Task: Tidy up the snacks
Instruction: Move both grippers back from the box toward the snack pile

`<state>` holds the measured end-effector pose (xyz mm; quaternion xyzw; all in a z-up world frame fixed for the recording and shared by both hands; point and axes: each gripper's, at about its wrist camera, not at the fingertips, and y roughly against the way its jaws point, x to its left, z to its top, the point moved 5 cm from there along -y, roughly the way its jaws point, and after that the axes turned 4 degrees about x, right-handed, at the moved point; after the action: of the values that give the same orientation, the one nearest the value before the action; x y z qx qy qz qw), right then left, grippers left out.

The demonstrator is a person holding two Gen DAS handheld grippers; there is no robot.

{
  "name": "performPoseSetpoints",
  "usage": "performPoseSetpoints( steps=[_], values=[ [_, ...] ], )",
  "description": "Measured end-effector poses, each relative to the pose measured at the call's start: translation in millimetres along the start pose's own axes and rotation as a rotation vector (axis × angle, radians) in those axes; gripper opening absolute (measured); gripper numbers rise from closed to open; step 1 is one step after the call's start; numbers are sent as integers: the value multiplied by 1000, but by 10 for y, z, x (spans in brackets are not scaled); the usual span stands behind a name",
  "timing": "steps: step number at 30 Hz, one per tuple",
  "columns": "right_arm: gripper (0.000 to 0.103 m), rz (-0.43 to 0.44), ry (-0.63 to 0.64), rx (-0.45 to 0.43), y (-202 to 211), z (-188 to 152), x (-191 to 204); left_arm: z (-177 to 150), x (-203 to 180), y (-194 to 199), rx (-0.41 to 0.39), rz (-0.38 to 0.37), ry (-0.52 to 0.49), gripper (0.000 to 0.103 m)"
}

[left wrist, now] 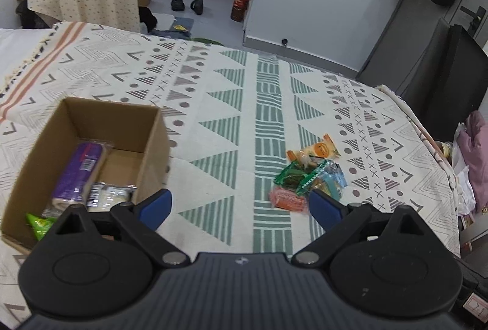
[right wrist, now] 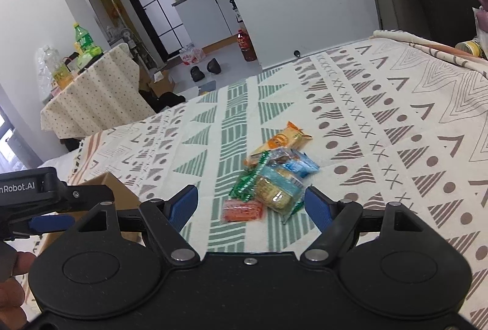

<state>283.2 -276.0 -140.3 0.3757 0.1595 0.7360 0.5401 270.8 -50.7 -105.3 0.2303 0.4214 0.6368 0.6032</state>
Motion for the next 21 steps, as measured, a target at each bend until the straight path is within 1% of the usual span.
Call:
performPoseSetpoints(
  steps=[5,7,9,15,21],
  values=[
    [76,-32,33,22,-109,14,-84,-16,-99,-198,28,-30,-3,95],
    [74,-37,39,23,-147,36,-127,-17,-137,-279,36,-38,-7,94],
    [71,-46,43,31,-198,49,-161,-14,-174,-369,47,-43,-10,93],
    [70,-63,71,60,-372,55,-275,-8,-270,-665,88,-57,-12,88],
    [69,-52,84,83,-530,59,-348,-6,-375,-974,130,-66,-33,86]
  ],
)
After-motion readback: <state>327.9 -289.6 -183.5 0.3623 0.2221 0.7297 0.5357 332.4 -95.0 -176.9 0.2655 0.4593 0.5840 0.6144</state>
